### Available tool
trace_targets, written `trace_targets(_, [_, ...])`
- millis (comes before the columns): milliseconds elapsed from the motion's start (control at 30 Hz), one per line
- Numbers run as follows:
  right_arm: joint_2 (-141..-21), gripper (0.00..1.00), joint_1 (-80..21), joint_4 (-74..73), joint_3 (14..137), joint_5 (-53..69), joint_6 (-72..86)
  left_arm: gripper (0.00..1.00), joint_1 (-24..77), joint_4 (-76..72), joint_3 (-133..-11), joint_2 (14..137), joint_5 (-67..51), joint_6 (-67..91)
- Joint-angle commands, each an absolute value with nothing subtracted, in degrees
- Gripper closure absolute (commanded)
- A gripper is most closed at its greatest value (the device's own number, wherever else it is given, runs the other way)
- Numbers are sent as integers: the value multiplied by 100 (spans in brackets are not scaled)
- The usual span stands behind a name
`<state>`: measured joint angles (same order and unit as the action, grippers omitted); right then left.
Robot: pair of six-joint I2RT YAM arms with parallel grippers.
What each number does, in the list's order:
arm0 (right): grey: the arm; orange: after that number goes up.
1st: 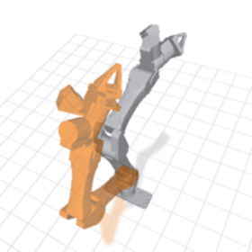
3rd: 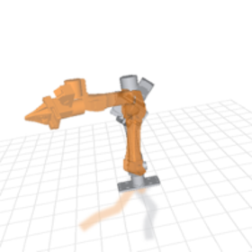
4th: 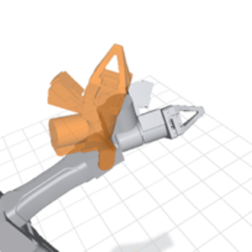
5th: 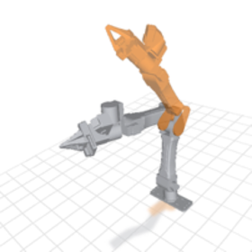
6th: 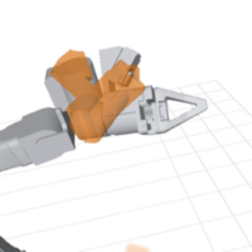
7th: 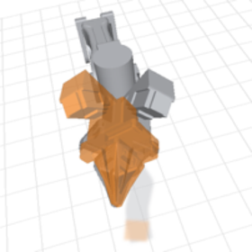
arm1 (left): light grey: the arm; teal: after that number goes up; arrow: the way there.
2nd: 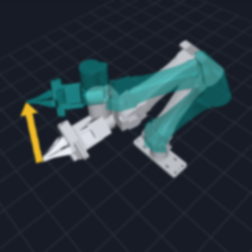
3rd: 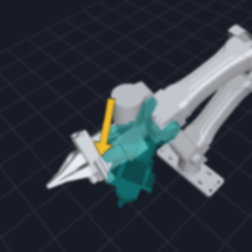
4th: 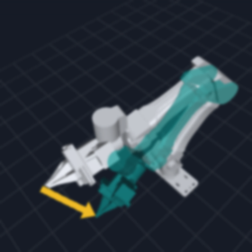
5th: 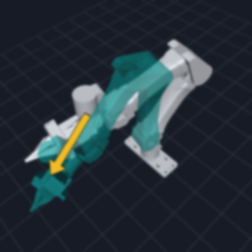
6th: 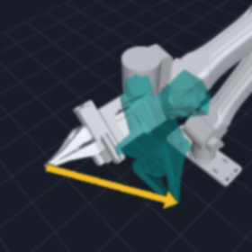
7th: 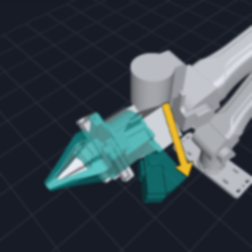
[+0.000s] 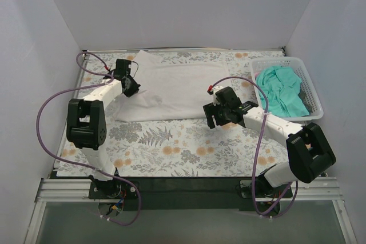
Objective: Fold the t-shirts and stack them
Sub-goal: Fold the tshirt
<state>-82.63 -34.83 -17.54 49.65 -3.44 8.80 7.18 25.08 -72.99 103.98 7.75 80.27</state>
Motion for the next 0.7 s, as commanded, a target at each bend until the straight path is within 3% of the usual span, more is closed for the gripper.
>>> trace_targets(0, [-8183, 32, -3437, -1767, 4931, -457, 852, 99, 677, 2347, -7444, 10494, 967, 7910])
trace_targets(167, [-8165, 32, -3410, -1749, 4948, -448, 861, 97, 677, 2180, -7488, 10626, 932, 7875])
trace_targets(433, [-8200, 32, -3226, -1758, 5062, -431, 879, 83, 659, 2074, -7436, 10381, 1327, 7919])
trace_targets(533, [-8209, 34, -2928, -1740, 5220, -291, 931, 73, 624, 2118, -7427, 10205, 1572, 7971])
trace_targets(667, [-8340, 40, -2418, -1723, 5484, -62, 1028, 52, 589, 2408, -7278, 9635, 1810, 8226])
